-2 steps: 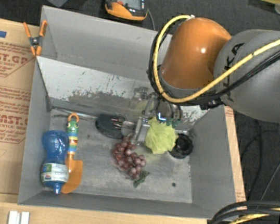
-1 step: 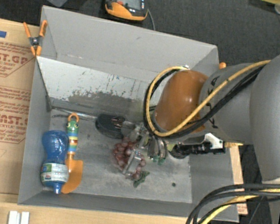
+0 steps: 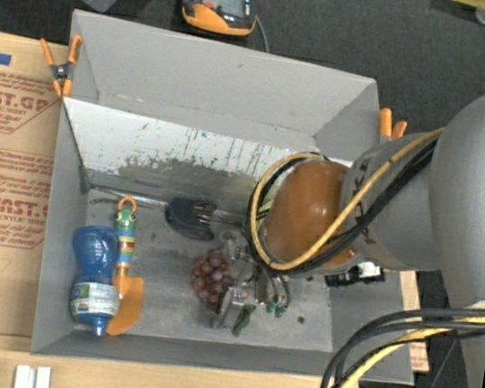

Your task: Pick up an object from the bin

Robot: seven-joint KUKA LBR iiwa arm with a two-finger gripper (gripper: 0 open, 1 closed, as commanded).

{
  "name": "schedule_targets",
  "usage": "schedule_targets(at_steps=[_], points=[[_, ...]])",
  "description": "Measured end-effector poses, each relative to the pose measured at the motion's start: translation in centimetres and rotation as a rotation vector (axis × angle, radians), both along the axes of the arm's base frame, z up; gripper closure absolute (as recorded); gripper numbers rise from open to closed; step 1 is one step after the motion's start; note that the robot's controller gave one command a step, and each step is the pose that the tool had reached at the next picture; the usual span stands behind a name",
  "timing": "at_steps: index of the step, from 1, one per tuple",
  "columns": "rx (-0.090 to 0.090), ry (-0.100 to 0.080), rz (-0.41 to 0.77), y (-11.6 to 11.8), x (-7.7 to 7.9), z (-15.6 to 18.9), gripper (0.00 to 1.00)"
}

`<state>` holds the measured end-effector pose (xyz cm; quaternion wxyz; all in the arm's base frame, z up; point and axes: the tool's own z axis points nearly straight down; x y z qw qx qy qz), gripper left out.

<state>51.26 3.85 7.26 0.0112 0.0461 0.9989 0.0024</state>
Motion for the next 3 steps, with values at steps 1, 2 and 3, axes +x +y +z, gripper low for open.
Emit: schedule_targets(at_steps=[1, 2, 3], points=[[0.007, 0.012, -0.411, -0.1, -0.1, 0.0, 0.00], [0.000, -0.004, -0.016, 0.0, 0.1, 0.1, 0.00], [0.008, 0.010, -0.443, 1.3, -2.1, -0.2, 1.00]])
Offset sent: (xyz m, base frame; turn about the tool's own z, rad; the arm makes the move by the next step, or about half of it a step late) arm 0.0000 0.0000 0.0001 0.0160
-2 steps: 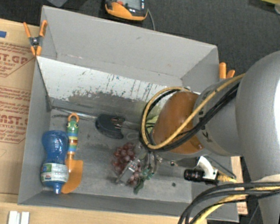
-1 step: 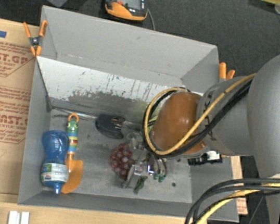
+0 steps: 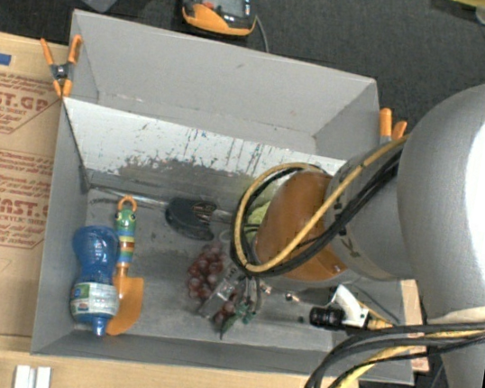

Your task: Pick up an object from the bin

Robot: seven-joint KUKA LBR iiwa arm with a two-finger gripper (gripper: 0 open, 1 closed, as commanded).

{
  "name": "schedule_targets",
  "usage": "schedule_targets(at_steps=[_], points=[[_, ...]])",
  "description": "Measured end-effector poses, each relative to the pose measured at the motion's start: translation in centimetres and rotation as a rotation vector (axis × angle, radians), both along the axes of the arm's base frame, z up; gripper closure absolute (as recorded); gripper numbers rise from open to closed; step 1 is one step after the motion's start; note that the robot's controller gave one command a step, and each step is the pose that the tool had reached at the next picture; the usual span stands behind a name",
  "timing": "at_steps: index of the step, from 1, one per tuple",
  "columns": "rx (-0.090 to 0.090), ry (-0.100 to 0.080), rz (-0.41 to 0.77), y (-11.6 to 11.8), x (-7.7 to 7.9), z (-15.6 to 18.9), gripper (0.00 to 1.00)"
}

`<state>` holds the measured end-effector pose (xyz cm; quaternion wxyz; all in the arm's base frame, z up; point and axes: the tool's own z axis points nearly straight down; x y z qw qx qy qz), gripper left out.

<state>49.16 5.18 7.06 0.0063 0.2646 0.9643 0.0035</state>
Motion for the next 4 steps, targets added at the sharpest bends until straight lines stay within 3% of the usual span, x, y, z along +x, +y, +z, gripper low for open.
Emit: schedule_targets(at_steps=[1, 2, 4], points=[[0.000, 0.000, 0.000, 0.0, 0.0, 0.0, 1.00], [-0.001, 0.010, 0.000, 0.0, -0.3, 3.5, 1.00], [0.000, 0.008, 0.001, 0.0, -0.2, 9.3, 1.00]])
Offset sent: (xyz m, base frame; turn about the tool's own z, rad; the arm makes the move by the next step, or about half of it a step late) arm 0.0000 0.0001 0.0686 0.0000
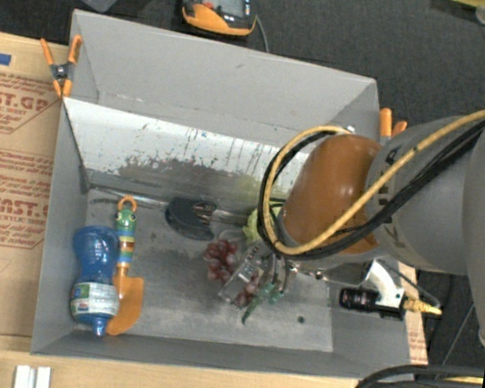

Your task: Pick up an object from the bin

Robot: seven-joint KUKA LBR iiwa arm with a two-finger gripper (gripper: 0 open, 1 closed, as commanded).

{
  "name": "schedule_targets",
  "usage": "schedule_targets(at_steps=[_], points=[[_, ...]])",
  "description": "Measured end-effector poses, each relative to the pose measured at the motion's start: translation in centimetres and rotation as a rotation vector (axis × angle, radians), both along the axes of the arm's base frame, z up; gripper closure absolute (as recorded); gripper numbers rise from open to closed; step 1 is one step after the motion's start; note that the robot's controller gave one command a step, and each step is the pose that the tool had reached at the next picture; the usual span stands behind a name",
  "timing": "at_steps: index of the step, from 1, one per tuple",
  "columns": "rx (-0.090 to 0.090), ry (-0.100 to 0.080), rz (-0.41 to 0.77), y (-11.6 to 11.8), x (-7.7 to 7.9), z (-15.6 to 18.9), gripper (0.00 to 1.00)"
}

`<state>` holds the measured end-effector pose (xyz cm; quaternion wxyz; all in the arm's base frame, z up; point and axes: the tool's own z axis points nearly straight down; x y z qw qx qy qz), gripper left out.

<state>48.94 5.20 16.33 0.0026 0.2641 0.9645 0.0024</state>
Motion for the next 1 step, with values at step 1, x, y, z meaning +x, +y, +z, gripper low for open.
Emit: schedule_targets(at_steps=[1], points=[[0.000, 0.000, 0.001, 0.02, -0.03, 1.50, 1.00]])
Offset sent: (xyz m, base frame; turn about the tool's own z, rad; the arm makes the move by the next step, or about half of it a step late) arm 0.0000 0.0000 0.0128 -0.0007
